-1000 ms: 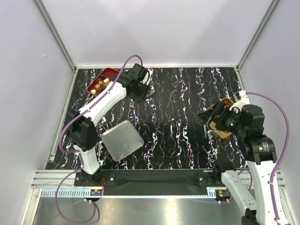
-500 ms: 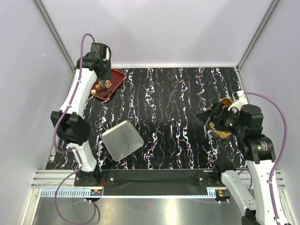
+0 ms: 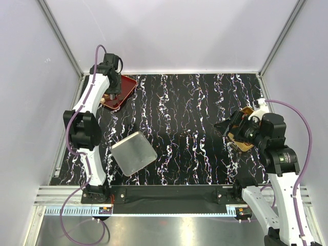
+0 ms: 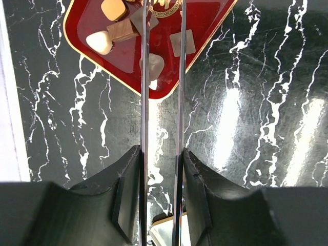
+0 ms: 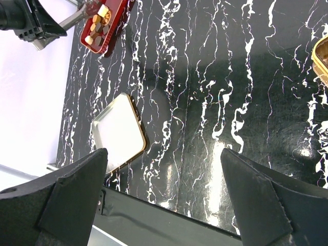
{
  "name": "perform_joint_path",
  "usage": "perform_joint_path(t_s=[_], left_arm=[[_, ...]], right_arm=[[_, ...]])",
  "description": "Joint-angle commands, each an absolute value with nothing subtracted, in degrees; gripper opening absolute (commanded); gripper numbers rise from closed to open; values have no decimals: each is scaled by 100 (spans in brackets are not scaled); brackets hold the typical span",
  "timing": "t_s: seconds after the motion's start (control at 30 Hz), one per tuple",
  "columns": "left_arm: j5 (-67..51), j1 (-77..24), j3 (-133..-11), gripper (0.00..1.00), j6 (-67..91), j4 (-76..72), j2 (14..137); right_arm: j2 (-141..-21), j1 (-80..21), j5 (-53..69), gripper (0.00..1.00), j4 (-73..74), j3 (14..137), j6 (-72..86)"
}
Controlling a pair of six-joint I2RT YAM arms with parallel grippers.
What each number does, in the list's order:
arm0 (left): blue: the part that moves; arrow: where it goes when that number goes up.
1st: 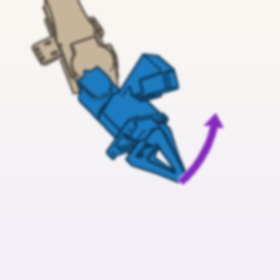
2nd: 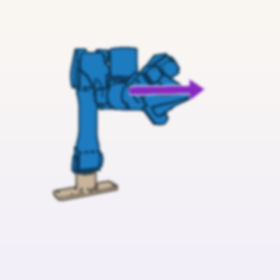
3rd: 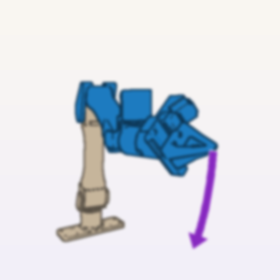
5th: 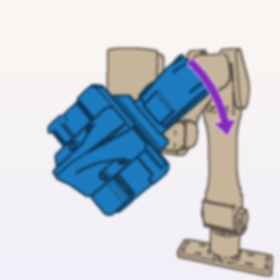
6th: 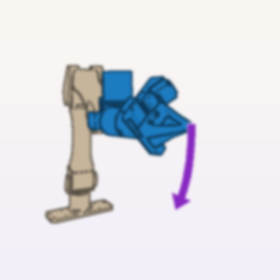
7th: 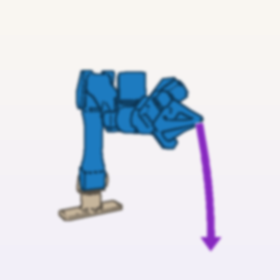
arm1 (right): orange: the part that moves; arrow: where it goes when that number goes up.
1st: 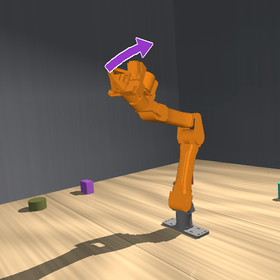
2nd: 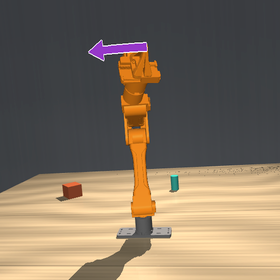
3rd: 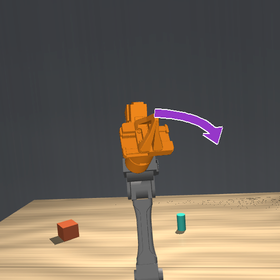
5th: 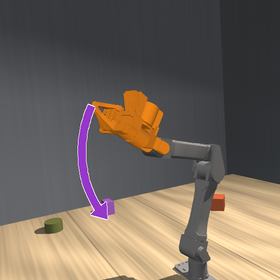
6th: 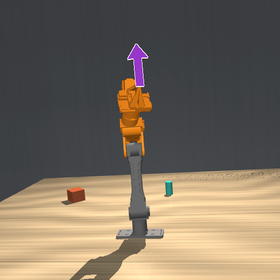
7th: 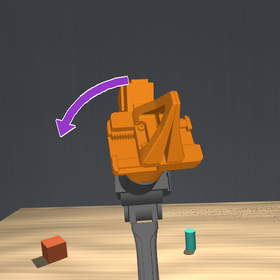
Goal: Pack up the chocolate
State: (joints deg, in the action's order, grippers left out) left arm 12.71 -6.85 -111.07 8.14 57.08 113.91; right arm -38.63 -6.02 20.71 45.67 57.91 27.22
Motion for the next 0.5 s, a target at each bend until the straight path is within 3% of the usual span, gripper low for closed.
perform_joint_path(t_s=[0.0, 0.47], left_arm=[[1565, -650, -11171, 39, 659, 5423, 11347], [1415, -492, -11382, 41, 439, 5265, 11900]], right_arm=[[-3929, -633, 2224, 100, 4315, 5766, 2672], [-4008, -642, 2153, 100, 4315, 5845, 2646]])
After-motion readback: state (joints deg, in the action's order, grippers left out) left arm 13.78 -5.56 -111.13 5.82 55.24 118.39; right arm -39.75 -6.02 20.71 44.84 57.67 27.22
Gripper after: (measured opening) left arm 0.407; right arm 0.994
